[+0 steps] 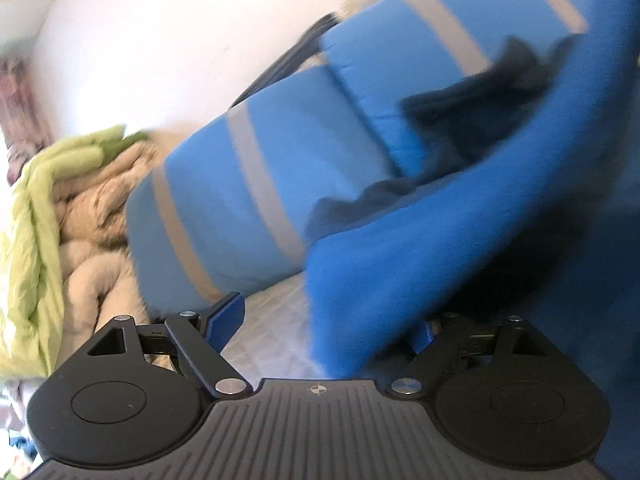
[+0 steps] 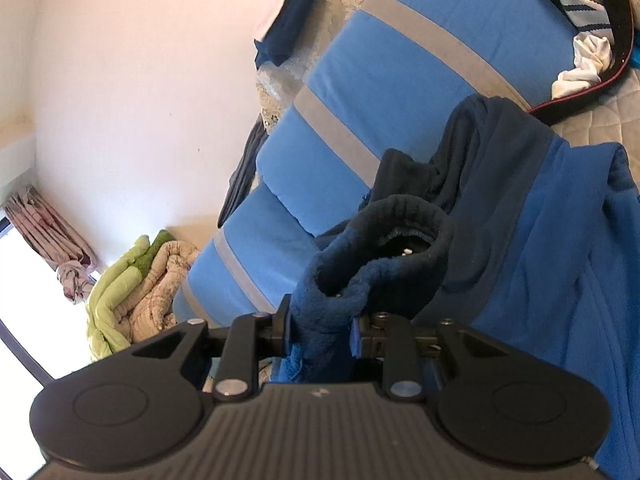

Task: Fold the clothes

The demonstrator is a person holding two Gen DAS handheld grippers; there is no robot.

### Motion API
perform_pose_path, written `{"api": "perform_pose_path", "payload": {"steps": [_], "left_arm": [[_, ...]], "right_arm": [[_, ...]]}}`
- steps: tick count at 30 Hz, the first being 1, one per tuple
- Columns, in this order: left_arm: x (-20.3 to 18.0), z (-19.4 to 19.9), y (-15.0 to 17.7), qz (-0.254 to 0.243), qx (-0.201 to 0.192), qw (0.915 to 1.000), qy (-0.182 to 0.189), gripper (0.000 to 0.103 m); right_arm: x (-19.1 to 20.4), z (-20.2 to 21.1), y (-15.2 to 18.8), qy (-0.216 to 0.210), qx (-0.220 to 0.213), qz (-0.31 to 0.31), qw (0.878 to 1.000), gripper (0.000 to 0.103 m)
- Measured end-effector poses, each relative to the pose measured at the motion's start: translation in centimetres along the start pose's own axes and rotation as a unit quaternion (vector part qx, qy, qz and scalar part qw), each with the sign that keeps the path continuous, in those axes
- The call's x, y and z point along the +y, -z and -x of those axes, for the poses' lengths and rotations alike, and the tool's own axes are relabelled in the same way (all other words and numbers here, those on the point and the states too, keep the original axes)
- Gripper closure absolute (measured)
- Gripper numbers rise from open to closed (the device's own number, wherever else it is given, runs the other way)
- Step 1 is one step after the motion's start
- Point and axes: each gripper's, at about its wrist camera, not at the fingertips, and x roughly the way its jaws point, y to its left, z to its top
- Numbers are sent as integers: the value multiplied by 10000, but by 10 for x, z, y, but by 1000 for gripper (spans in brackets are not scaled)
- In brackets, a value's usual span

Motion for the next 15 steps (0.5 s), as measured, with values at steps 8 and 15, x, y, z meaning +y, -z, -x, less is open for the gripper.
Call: {"api": "perform_pose_path", "payload": {"steps": [8,15], "left_arm": [[71,-35,-5,1425,388,9856,829,16],[133,-73,17,3354,1184,9116,2063,16]], "right_arm": [[-2,-10,-15,-131,-167,-158,9996,78],[6,-24,-23,-224,-208,-54,9995,78]]}}
